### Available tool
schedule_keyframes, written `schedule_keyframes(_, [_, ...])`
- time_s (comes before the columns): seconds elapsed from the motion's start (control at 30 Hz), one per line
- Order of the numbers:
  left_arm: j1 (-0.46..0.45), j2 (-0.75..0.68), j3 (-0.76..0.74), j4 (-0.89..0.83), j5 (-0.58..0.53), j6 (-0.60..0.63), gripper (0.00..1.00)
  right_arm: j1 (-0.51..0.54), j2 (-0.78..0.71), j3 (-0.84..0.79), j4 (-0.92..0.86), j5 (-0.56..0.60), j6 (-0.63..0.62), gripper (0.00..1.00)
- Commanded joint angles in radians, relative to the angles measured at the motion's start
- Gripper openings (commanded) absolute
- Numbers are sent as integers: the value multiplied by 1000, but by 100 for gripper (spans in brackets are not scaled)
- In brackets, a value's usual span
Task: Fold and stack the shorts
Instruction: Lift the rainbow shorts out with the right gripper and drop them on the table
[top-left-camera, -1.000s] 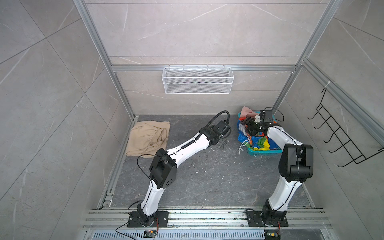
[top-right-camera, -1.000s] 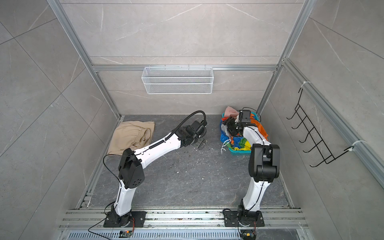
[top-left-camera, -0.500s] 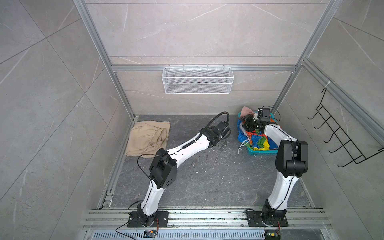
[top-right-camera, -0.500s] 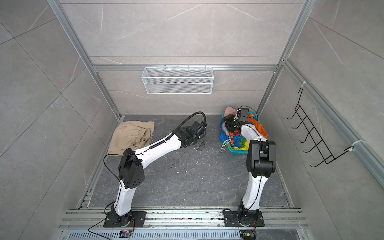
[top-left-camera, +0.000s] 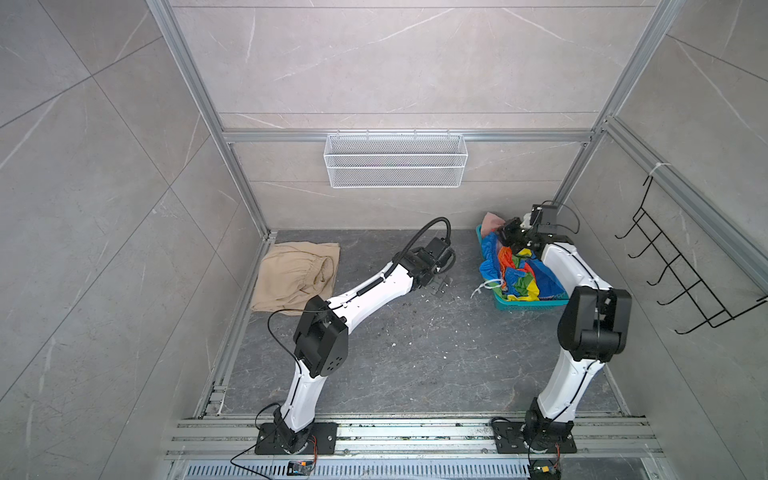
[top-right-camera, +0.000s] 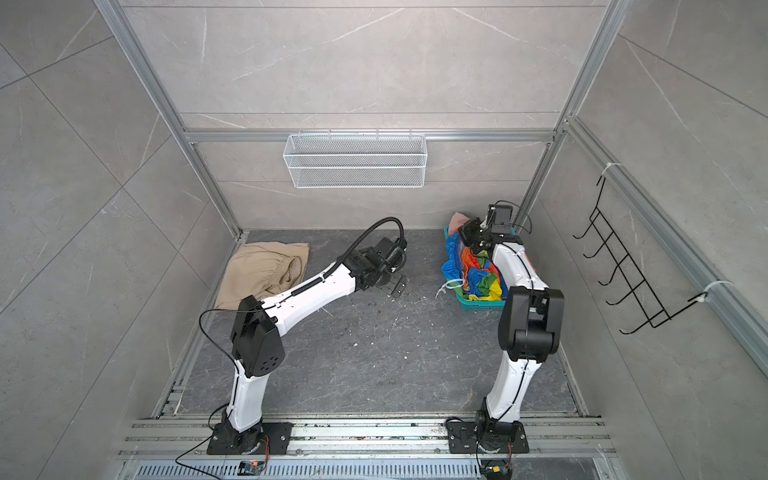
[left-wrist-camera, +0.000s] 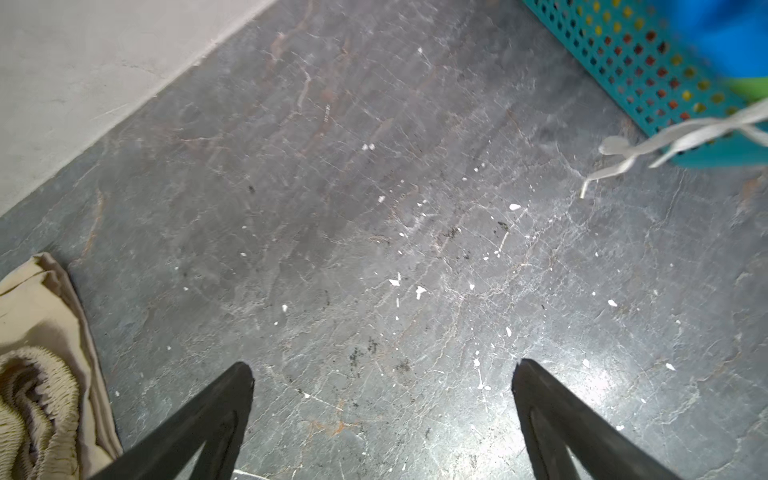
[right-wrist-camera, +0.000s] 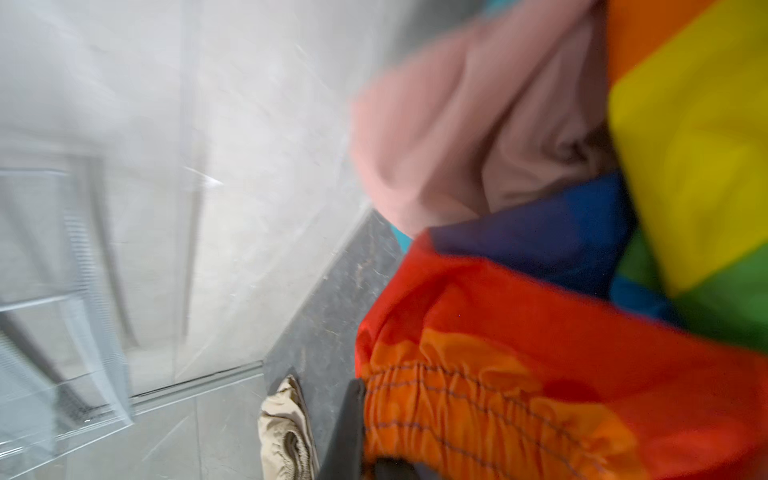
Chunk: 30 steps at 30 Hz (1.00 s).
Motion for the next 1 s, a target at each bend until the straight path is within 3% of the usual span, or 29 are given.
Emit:
schedule_keyframes(0.0, [35,-132,3,4,35,-41,100,-17,-151,138,-53,-3,-77,0])
schedule_keyframes(0.17, [106,-253,-52,30,98,-93,100,19,-214,361,-109,-87,-104,0])
schedule_keyframes(0.37, [291,-442,-228,88,275,-266,100,292,-173,643,-205,-158,-238,0])
schedule_keyframes(0.5, [495,-636,-494,209,404,-418,100,463,-135,521,-170,-114,-245,0])
schedule_keyframes(0.63, [625,-738,-643,208,477,-461,100,592,-74,306,-119,-63,-211,0])
schedule_keyframes(0.83, [638,-791,-778,197,525,-474,100,710,64,122,-110,-87,-190,51])
schedule_keyframes(0.97, [639,-800,-849,208,553,-488,100,709,-26,-8,-105,-59,-230,83])
